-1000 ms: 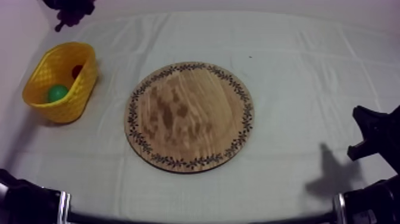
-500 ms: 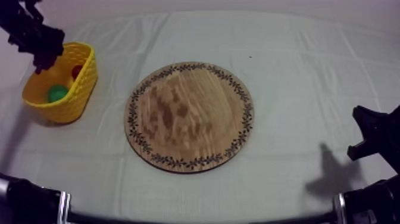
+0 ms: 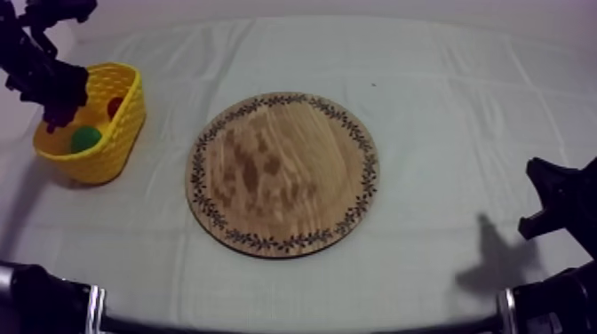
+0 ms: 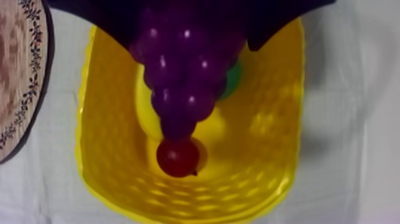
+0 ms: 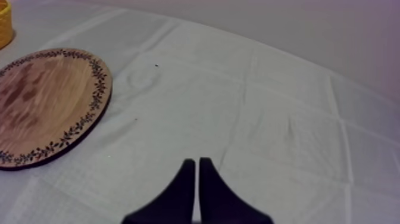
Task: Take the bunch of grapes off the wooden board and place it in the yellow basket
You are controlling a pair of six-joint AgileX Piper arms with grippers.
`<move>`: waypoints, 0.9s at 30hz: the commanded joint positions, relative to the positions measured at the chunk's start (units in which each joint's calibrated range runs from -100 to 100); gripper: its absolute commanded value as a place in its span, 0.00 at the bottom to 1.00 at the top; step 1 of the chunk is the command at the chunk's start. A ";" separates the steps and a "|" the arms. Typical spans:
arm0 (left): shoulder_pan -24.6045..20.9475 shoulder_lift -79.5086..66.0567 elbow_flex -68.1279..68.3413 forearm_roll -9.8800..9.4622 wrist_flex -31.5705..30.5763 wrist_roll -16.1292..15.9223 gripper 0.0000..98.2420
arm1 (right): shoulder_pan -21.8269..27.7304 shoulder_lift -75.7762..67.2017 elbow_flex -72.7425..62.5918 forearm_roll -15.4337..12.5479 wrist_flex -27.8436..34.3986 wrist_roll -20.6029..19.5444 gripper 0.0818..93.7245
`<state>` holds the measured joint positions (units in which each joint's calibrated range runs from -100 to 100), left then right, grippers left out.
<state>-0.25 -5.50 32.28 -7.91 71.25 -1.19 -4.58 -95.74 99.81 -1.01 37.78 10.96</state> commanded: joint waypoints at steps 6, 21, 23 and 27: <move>-1.60 -1.14 -0.20 0.07 -5.63 -0.32 0.95 | -0.02 -0.01 -0.03 0.01 0.04 0.00 0.00; -3.14 -15.56 -0.93 -0.09 -12.08 2.39 0.73 | -0.02 -0.01 -0.03 0.01 0.04 0.00 0.00; -2.97 -19.26 0.63 -0.06 -12.40 2.70 0.66 | -0.02 -0.01 -0.03 0.01 0.04 0.00 0.00; -1.89 -27.23 5.09 -0.13 -13.20 3.56 0.53 | -0.02 -0.01 -0.03 0.01 0.04 0.00 0.00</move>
<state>-2.61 -27.94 35.44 -7.92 58.46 2.20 -4.58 -95.74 99.81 -1.01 37.78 10.96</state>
